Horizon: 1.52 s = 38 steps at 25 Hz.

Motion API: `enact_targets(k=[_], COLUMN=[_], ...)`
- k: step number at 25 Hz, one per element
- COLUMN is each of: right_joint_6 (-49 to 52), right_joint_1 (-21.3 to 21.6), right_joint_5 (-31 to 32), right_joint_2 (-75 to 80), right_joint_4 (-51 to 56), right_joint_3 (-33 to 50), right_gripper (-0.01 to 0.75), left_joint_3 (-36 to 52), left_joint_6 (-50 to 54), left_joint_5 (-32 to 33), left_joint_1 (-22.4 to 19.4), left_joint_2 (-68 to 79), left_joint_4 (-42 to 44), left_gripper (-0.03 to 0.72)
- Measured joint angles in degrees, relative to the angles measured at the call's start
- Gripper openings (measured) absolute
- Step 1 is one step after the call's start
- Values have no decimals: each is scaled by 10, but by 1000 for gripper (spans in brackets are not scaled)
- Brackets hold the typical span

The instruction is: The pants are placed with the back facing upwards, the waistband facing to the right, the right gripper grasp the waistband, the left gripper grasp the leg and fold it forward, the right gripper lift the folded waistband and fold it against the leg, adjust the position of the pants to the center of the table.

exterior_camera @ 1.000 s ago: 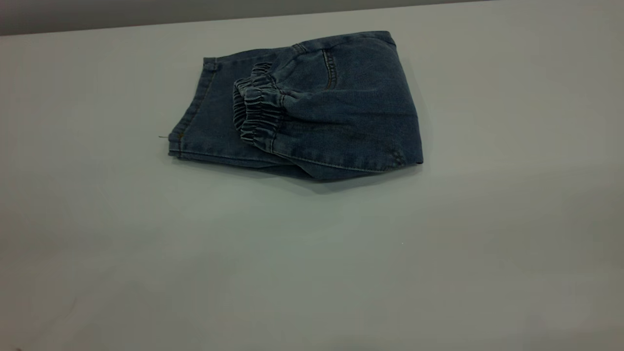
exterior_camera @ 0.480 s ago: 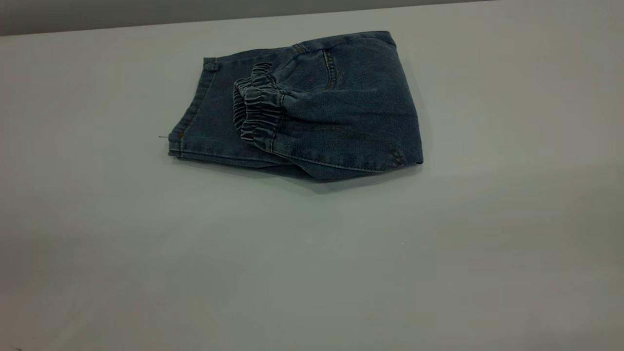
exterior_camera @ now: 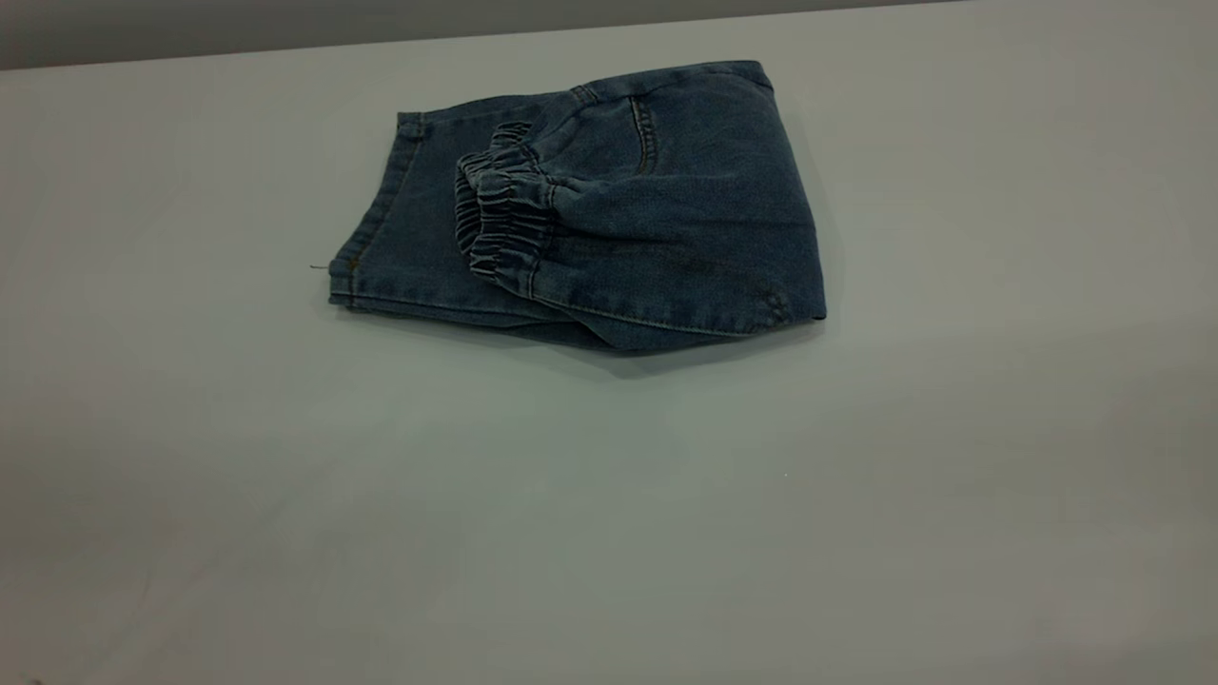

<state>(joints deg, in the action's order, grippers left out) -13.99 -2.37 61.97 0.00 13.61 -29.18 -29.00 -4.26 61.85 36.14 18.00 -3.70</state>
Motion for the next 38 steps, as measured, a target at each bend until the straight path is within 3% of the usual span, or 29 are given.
enact_targets(k=[14,28,38], right_joint_6=[0,0,0], right_joint_1=[0,-74,-74], right_joint_5=[0,0,0], right_joint_2=[0,0,0], right_joint_4=[1,2,2], right_joint_3=[0,0,0], right_gripper=[587,587,587], left_joint_3=[0,0,0], left_joint_6=[1,2,2], left_joint_5=[2,2,0], left_joint_1=[-6,-261,-340], left_joint_2=[-80,-137,-177], left_joint_4=[6,5,5], left_gripper=[508,508,508])
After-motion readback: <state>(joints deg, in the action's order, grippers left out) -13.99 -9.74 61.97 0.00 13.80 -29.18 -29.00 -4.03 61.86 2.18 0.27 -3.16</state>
